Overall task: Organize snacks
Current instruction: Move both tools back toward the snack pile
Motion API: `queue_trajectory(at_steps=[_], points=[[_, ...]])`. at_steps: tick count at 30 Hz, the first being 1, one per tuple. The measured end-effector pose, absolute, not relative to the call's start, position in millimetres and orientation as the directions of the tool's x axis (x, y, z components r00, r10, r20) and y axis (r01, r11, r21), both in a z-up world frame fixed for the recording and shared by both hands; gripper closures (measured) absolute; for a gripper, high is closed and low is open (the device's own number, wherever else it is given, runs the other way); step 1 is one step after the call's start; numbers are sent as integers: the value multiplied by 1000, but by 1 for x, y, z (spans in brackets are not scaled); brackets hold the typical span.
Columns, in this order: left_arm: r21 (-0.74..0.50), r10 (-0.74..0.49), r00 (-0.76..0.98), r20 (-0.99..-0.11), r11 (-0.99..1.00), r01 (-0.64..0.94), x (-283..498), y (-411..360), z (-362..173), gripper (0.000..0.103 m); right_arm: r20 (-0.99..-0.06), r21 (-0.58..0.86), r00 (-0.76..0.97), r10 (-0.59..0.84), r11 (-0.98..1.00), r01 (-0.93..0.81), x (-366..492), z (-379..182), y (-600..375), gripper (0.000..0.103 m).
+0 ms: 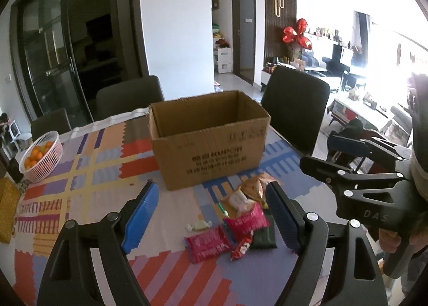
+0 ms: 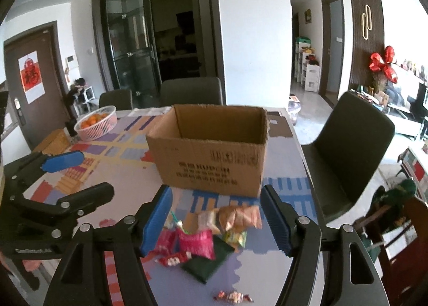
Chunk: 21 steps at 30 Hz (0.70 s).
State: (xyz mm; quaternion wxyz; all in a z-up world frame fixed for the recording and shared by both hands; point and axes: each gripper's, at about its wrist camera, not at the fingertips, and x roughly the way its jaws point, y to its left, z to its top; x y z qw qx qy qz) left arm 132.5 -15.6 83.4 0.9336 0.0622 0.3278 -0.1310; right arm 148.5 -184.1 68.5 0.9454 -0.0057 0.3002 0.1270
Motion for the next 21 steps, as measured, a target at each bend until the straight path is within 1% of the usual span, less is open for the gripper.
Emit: queue_trajectory(at_steps=[11,21], points=[[27,-219,696,-684,946,324,116,-26,45,21,-645,75,737,200,977,-199,130,25,-193,34],[38,-201,636,-745,939,341,111,-34,5,21,-724,99,667,176,983,-153,121,-18,-201,34]])
